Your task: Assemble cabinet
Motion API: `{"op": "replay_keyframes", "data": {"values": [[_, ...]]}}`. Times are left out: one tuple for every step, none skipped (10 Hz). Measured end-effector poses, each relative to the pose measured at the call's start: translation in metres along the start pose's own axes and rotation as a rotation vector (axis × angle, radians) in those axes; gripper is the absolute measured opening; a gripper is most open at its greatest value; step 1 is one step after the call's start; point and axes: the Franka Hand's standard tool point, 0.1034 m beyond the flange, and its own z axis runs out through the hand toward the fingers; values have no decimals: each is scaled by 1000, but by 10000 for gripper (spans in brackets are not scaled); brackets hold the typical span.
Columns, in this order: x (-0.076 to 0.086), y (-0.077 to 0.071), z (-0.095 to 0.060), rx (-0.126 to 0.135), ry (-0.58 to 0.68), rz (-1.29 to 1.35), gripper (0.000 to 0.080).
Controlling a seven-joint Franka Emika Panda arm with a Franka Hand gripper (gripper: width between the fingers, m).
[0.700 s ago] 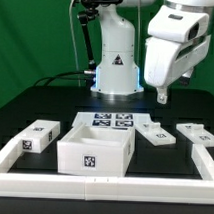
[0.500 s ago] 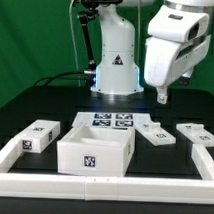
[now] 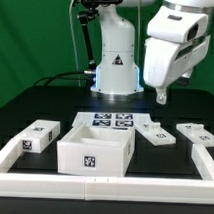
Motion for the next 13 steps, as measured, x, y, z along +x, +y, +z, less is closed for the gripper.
{"op": "replay_keyframes", "data": {"values": [[-15,4,8,-12,17,-69,798],[-28,11,14,-19,29,-121,798],[-38,20,17,-36,44,-173,798],[-46,27,20,-42,51,-193,798],[-47,31,21,-41,52,-188,798],[-46,30,22,-40,52,-187,798],[-46,30,22,-39,52,-187,798],[-48,31,23,-42,54,-198,798],[-56,37,27,-72,72,-283,798],[-71,40,36,-89,86,-332,798],[-84,41,45,-100,97,-360,798],[-94,42,51,-112,103,-377,798],[-101,41,56,-109,105,-363,798]]}}
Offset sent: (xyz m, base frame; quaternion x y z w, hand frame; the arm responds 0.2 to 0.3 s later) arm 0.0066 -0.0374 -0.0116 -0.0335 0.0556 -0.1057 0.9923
